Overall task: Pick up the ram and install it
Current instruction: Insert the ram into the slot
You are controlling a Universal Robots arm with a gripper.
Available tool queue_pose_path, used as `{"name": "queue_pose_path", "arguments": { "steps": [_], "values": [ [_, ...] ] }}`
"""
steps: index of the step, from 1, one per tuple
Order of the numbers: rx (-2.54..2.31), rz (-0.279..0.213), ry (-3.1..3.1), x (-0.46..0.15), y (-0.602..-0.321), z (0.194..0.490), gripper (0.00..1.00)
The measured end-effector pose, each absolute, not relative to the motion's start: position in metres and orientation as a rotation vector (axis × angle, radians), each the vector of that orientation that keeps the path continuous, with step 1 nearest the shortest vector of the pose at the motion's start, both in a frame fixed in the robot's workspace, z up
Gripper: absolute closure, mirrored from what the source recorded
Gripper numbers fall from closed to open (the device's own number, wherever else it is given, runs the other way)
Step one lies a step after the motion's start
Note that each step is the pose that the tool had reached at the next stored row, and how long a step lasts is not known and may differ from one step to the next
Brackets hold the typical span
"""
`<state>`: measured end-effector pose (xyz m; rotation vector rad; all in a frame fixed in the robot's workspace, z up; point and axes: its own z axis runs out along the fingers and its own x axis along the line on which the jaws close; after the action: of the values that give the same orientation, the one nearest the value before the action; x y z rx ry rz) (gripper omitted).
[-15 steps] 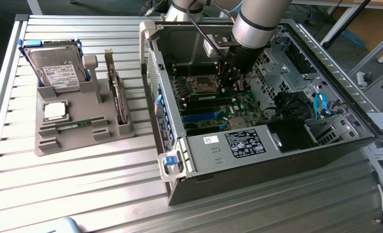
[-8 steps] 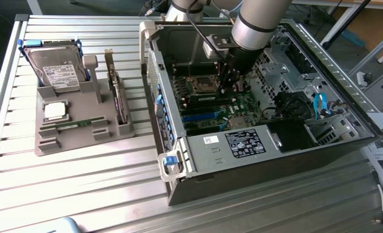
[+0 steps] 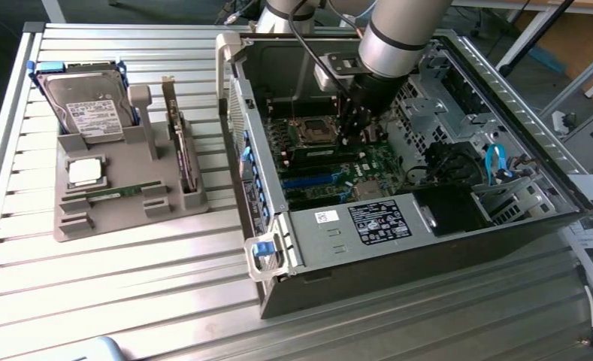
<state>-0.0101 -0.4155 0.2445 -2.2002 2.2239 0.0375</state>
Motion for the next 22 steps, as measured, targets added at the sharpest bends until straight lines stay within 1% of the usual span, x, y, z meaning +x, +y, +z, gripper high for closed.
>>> {"name": "queue_pose_path", "arguments": {
  "steps": [22],
  "values": [
    [-2.201,0.036,2.224,-0.0112,-0.4155,0.2431,0.88]
  ]
}}
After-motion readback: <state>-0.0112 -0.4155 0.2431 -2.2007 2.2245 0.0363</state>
